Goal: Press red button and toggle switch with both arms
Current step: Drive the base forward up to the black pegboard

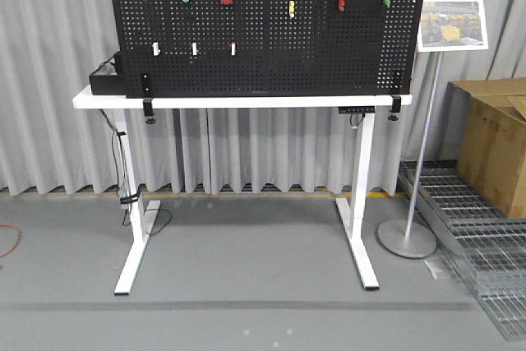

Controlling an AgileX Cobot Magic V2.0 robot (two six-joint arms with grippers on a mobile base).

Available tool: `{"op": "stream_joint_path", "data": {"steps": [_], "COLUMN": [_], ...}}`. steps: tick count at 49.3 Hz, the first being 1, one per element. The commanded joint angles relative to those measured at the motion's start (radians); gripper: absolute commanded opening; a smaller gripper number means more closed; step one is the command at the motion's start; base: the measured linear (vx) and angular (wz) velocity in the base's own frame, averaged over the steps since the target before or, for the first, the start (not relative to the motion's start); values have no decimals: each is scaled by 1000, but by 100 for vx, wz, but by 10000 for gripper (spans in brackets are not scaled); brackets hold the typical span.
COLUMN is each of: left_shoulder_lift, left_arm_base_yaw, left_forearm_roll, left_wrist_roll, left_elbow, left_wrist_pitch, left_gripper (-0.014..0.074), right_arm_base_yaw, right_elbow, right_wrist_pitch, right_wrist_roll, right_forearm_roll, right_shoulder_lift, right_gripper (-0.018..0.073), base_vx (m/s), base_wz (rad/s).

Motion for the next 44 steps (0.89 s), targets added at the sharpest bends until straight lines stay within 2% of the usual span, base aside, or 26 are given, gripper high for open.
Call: {"op": "stream_joint_path", "data": {"steps": [1, 44], "left_shoulder_lift": [-16, -16], "left_arm_base_yaw": [-6, -6], "left_forearm_roll": [-3, -3], "left_wrist_roll": [-6, -6], "left_elbow": [33, 33], "left_wrist_pitch": [-79, -79], "left_gripper": [1, 1], "right_arm_base_yaw": [-5, -5], "right_elbow": [12, 12], "right_wrist_pitch": [-83, -84], "right_wrist_roll": [-9, -9], "right_forearm_roll": [-10, -10], "right_shoulder_lift": [-15, -15], "right_gripper": [-3, -3], "base_vx": [42, 45], "base_wz": [1, 2]}}
